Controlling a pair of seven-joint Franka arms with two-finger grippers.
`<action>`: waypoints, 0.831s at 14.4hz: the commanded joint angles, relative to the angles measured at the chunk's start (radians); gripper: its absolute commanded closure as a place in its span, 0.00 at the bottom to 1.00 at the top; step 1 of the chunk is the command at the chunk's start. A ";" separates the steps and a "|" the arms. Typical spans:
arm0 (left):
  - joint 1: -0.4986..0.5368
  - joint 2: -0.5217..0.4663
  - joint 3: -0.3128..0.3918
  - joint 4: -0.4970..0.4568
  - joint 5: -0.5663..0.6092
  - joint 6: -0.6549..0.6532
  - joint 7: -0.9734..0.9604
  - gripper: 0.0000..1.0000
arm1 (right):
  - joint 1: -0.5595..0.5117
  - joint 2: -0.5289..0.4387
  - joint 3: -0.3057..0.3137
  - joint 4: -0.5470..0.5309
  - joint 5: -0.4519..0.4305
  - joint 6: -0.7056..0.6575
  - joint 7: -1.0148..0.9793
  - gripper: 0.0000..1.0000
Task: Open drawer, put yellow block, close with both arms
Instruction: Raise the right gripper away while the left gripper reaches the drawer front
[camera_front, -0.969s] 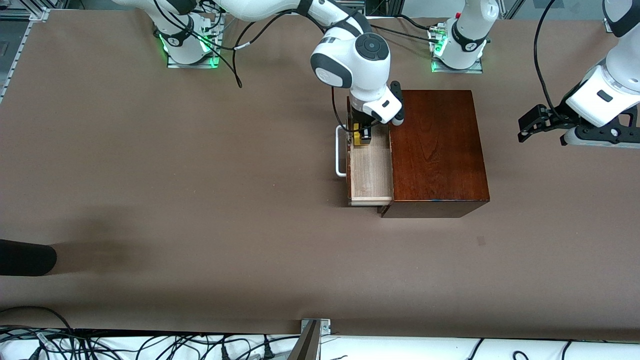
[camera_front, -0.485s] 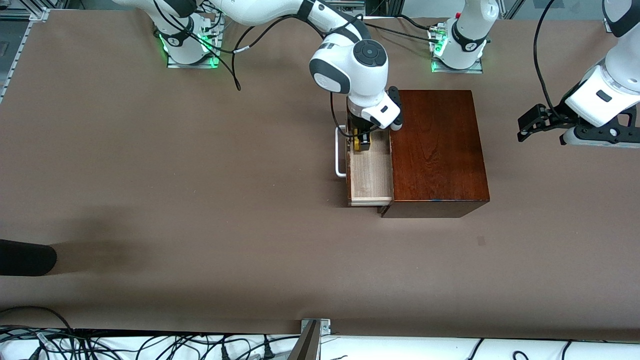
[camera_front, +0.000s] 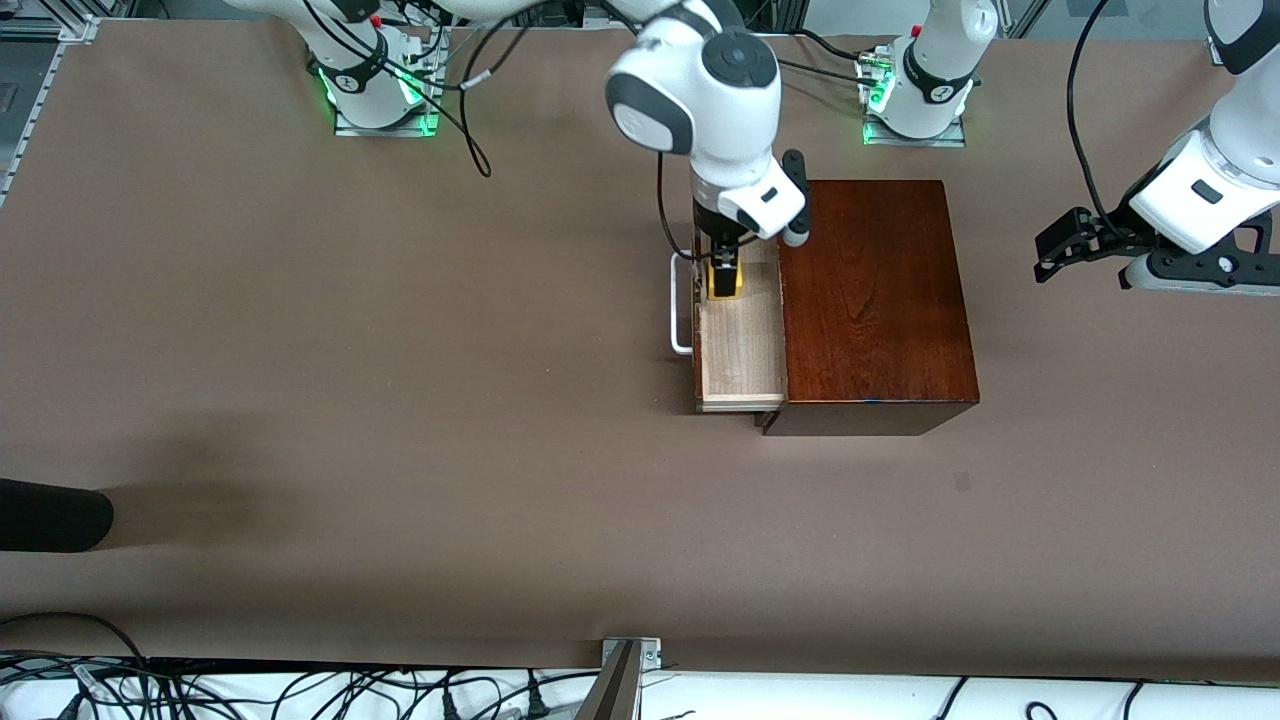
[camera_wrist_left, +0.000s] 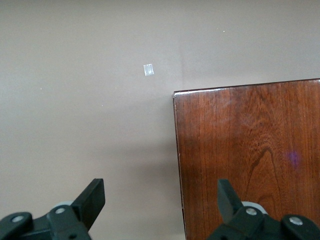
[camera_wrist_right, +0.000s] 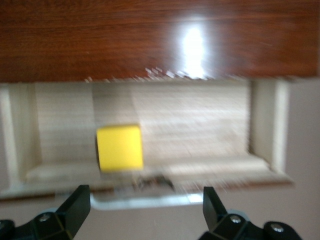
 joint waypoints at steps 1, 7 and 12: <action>-0.008 -0.007 0.000 0.024 -0.007 -0.038 0.007 0.00 | -0.067 -0.143 -0.015 -0.017 0.022 -0.116 0.009 0.00; -0.022 -0.007 -0.018 0.038 -0.052 -0.175 0.161 0.00 | -0.180 -0.331 -0.300 -0.023 0.030 -0.297 0.021 0.00; -0.078 0.064 -0.078 0.040 -0.160 -0.348 0.531 0.00 | -0.182 -0.397 -0.469 -0.025 0.033 -0.431 0.029 0.00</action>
